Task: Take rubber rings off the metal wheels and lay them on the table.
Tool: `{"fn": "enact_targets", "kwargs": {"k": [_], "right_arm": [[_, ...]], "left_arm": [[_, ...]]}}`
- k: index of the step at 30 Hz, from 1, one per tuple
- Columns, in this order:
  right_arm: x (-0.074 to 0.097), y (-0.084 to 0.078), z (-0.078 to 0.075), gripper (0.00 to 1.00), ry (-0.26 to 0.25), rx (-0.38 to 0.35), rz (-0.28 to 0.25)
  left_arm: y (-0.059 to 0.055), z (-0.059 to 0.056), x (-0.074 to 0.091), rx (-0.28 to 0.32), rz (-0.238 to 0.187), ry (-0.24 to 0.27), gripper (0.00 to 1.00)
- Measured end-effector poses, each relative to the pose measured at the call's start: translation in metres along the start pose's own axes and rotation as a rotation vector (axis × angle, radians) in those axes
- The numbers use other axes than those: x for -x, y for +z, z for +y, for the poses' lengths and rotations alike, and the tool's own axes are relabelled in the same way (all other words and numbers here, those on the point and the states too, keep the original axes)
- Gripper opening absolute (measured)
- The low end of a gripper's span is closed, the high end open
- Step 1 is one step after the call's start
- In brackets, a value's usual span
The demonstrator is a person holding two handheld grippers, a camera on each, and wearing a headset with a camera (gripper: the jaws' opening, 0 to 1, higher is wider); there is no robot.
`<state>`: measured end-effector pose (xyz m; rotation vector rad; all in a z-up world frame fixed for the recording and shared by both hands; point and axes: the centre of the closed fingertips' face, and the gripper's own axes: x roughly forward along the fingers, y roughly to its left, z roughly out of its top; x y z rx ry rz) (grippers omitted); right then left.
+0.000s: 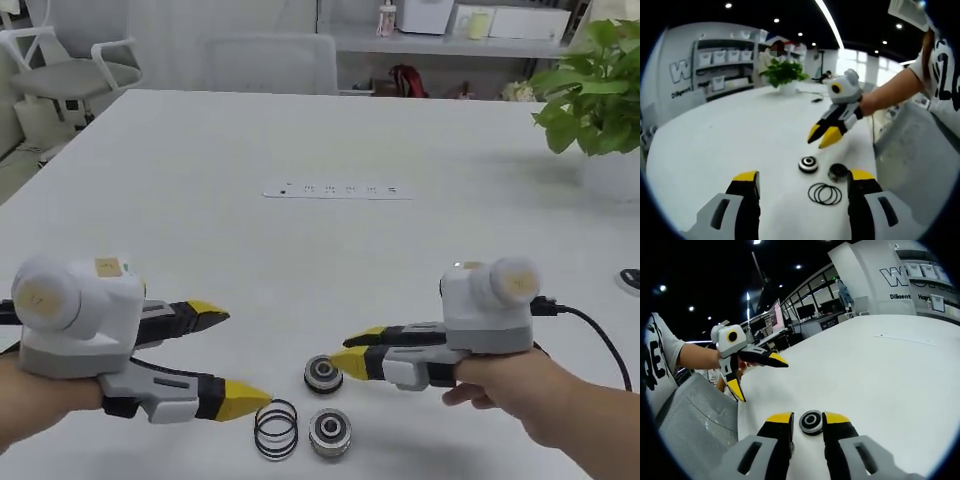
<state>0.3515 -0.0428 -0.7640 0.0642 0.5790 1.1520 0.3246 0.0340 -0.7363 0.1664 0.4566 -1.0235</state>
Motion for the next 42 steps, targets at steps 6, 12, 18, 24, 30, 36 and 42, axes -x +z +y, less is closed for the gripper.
{"fn": "enact_targets", "kwargs": {"k": [6, 12, 18, 24, 30, 36, 42], "right_arm": [[0.003, -0.011, -0.012, 0.22, -0.02, 0.005, 0.015], [0.002, -0.021, -0.016, 0.21, -0.02, 0.028, 0.036], [-0.002, -0.03, -0.014, 0.2, -0.002, 0.05, 0.066], [-0.008, -0.035, -0.012, 0.18, 0.013, 0.07, 0.081], [-0.011, -0.038, -0.011, 0.15, 0.021, 0.09, 0.094], [-0.015, -0.04, -0.012, 0.14, 0.028, 0.105, 0.101], [-0.017, -0.042, -0.012, 0.12, 0.035, 0.116, 0.099]], "left_arm": [[0.002, 0.004, -0.013, 0.004, 0.008, -0.01, 0.67], [0.002, 0.007, -0.026, 0.016, 0.014, -0.019, 0.62], [-0.003, 0.003, -0.039, 0.028, 0.027, -0.041, 0.56], [-0.009, 0.002, -0.05, 0.027, 0.045, -0.062, 0.51], [-0.013, -0.003, -0.06, 0.028, 0.055, -0.081, 0.43], [-0.015, -0.006, -0.068, 0.02, 0.065, -0.096, 0.38], [-0.016, -0.01, -0.076, 0.011, 0.072, -0.107, 0.31]]}}
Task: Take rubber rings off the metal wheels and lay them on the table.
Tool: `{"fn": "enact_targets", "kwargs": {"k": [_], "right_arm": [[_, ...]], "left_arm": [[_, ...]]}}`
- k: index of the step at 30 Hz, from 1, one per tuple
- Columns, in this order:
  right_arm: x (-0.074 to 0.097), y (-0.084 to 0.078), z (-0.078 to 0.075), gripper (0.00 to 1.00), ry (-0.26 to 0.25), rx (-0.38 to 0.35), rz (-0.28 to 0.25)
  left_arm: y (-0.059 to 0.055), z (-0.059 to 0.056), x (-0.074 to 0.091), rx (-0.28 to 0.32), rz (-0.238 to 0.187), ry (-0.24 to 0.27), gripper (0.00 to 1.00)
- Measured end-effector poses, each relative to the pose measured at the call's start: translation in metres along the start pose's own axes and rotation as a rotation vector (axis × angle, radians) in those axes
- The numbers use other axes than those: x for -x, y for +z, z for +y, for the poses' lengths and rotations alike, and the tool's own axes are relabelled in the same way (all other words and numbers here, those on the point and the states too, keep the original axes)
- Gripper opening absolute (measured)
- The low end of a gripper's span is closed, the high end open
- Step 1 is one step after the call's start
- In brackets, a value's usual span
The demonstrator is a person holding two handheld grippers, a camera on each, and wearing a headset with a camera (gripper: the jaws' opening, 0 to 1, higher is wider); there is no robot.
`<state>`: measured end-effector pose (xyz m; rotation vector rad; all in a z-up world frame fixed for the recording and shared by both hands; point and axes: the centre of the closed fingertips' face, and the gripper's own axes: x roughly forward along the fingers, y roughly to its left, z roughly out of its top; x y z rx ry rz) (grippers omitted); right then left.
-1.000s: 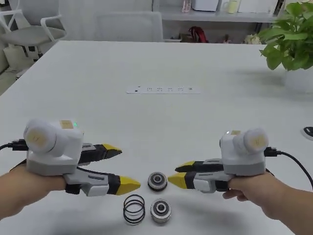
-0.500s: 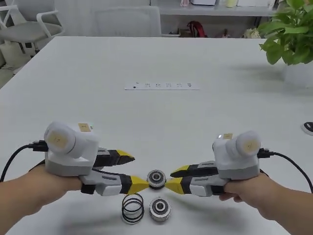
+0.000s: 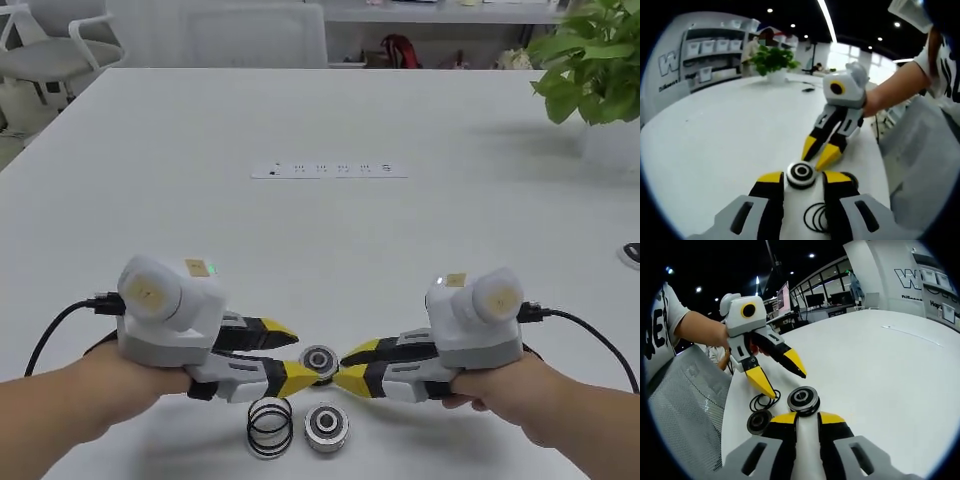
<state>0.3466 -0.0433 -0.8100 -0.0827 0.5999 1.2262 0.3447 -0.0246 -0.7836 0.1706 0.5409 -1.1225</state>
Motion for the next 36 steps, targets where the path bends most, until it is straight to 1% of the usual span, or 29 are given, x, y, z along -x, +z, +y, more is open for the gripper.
{"fn": "enact_targets", "kwargs": {"k": [5, 8, 9, 10, 13, 14, 15, 16, 17, 21, 22, 28, 32, 36], "right_arm": [[0.0, 0.0, -0.001, 0.1, -0.003, 0.002, -0.006], [0.0, 0.0, -0.001, 0.1, -0.005, 0.003, -0.008], [0.0, 0.0, -0.001, 0.1, -0.005, 0.003, -0.008], [0.001, 0.0, -0.001, 0.1, -0.006, 0.006, -0.009], [0.001, 0.0, -0.001, 0.09, -0.006, 0.005, -0.012], [0.001, 0.0, -0.001, 0.09, -0.006, 0.006, -0.013], [0.001, 0.0, -0.001, 0.09, -0.005, 0.008, -0.012], [0.001, 0.0, -0.002, 0.1, -0.003, 0.011, -0.011], [0.0, 0.0, -0.001, 0.09, 0.0, 0.014, -0.01], [-0.001, 0.0, 0.001, 0.09, 0.015, 0.024, -0.005], [-0.001, 0.0, 0.001, 0.09, 0.018, 0.026, -0.003], [-0.002, 0.0, 0.004, 0.09, 0.038, 0.036, 0.005], [-0.002, 0.0, 0.004, 0.09, 0.036, 0.021, 0.004], [-0.001, -0.001, 0.007, 0.08, 0.017, 0.021, 0.007]], "left_arm": [[0.001, -0.001, -0.007, -0.01, 0.007, -0.002, 0.27], [-0.001, -0.002, -0.01, -0.027, 0.018, 0.0, 0.24], [-0.002, 0.0, -0.011, -0.038, 0.024, 0.009, 0.24], [-0.004, 0.001, -0.012, -0.061, 0.034, 0.022, 0.22], [-0.003, 0.0, -0.012, -0.057, 0.026, 0.022, 0.19], [-0.003, -0.001, -0.013, -0.064, 0.027, 0.021, 0.17], [-0.004, -0.001, -0.014, -0.081, 0.036, 0.023, 0.16], [-0.003, 0.0, -0.014, -0.101, 0.034, 0.03, 0.15], [-0.004, 0.0, -0.013, -0.105, 0.039, 0.037, 0.14], [-0.004, 0.001, -0.013, -0.109, 0.038, 0.039, 0.14], [-0.005, 0.001, -0.013, -0.1, 0.038, 0.039, 0.13], [-0.005, 0.002, -0.014, -0.096, 0.025, 0.045, 0.13], [-0.004, 0.002, -0.014, -0.093, 0.02, 0.055, 0.13], [-0.004, 0.002, -0.015, -0.093, 0.019, 0.063, 0.13]]}}
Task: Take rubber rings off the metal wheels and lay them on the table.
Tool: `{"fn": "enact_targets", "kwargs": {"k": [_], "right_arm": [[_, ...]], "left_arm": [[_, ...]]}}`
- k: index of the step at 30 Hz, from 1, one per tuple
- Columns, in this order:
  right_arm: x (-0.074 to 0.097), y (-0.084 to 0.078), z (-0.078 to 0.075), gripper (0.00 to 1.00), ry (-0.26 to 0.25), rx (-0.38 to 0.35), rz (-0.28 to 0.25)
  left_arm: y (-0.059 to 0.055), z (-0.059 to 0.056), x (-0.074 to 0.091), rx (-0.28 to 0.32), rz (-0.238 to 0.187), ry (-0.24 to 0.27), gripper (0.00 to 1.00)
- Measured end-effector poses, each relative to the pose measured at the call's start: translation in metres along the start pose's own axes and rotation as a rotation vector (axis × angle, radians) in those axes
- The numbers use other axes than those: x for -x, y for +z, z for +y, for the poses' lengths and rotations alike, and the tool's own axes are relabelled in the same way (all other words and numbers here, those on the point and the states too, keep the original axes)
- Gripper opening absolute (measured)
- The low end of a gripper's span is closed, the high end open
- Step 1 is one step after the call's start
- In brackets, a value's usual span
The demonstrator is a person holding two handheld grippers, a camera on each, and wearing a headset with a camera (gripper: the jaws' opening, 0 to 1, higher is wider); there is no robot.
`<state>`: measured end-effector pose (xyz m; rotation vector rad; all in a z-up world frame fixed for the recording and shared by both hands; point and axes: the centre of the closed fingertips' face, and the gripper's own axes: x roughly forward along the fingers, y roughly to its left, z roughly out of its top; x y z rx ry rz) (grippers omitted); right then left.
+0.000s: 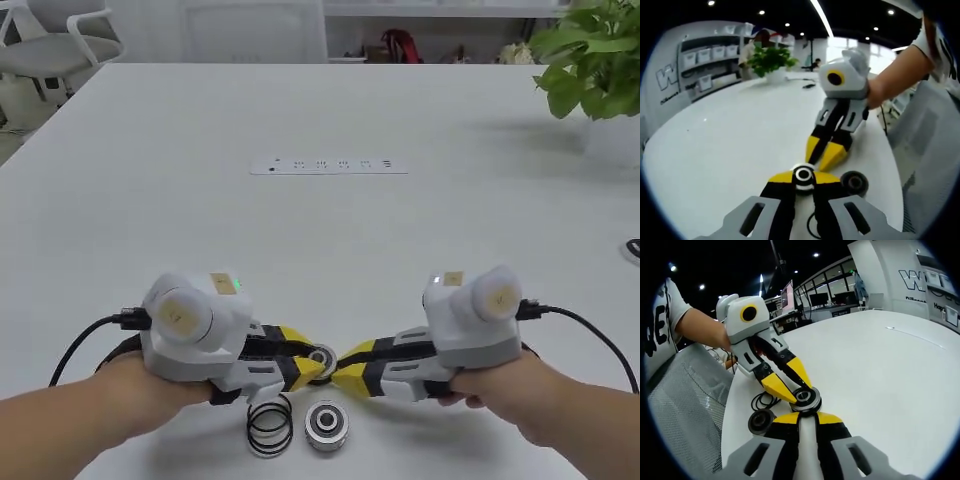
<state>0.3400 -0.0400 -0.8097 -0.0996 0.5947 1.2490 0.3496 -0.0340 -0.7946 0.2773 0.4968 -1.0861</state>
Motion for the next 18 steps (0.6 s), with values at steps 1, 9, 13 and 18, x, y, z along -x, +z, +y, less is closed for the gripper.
{"fn": "enact_targets", "kwargs": {"k": [1, 9, 13, 18], "right_arm": [[0.0001, 0.0001, 0.0, 0.08, -0.003, -0.002, 0.0], [0.0019, -0.0019, -0.0032, 0.0, -0.036, -0.038, 0.001], [0.0023, 0.001, -0.0037, 0.0, -0.036, -0.132, -0.035], [0.0077, 0.0045, -0.0093, 0.0, -0.038, -0.254, -0.095]], "left_arm": [[0.0001, 0.0, -0.0001, 0.0, 0.0, 0.001, 0.13], [0.0008, -0.0004, -0.0001, 0.0, 0.001, 0.017, 0.13], [0.0008, -0.0004, -0.0001, -0.002, 0.006, 0.023, 0.13], [0.0, -0.0019, 0.0009, -0.024, 0.021, 0.022, 0.12]]}}
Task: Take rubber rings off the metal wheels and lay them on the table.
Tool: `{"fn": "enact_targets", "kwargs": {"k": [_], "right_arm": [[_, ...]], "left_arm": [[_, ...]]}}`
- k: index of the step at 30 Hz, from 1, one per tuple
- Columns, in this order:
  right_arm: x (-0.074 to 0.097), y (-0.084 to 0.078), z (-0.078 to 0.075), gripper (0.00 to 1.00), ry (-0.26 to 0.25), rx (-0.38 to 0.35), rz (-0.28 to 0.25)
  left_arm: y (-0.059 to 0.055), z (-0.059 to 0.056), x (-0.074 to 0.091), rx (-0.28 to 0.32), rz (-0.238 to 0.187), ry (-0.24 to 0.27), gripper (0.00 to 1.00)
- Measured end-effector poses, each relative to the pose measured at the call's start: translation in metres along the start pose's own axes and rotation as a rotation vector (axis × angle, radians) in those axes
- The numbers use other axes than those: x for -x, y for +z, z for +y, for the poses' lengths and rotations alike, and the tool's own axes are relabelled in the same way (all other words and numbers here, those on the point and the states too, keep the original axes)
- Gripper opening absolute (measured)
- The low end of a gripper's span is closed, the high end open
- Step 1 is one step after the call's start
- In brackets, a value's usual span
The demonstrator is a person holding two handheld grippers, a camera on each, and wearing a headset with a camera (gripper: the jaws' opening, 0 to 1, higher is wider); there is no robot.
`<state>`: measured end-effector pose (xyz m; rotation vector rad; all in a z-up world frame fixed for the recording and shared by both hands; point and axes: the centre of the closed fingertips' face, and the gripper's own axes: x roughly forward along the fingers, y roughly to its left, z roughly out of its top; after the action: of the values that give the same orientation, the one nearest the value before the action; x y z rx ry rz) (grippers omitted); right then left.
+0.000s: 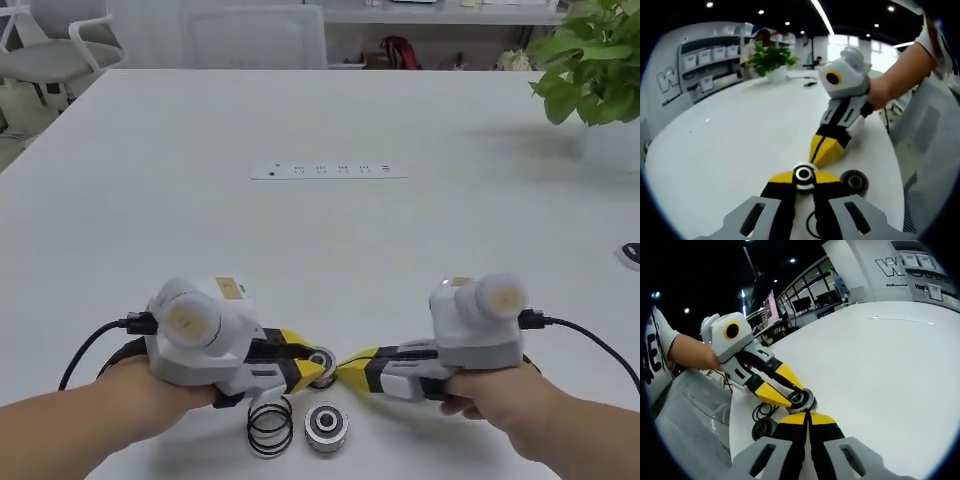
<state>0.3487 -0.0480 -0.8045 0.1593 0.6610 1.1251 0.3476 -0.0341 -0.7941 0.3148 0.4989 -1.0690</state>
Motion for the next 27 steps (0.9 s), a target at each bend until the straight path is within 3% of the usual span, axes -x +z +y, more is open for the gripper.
{"fn": "enact_targets", "kwargs": {"k": [13, 27], "right_arm": [[0.0, 0.009, 0.002, 0.0, 0.009, -0.042, -0.017], [-0.001, 0.005, 0.014, 0.0, 0.033, 0.008, 0.027]], "left_arm": [[0.0, 0.0, -0.001, -0.029, 0.031, 0.007, 0.12], [0.0, -0.002, -0.002, -0.033, 0.032, 0.023, 0.12]]}}
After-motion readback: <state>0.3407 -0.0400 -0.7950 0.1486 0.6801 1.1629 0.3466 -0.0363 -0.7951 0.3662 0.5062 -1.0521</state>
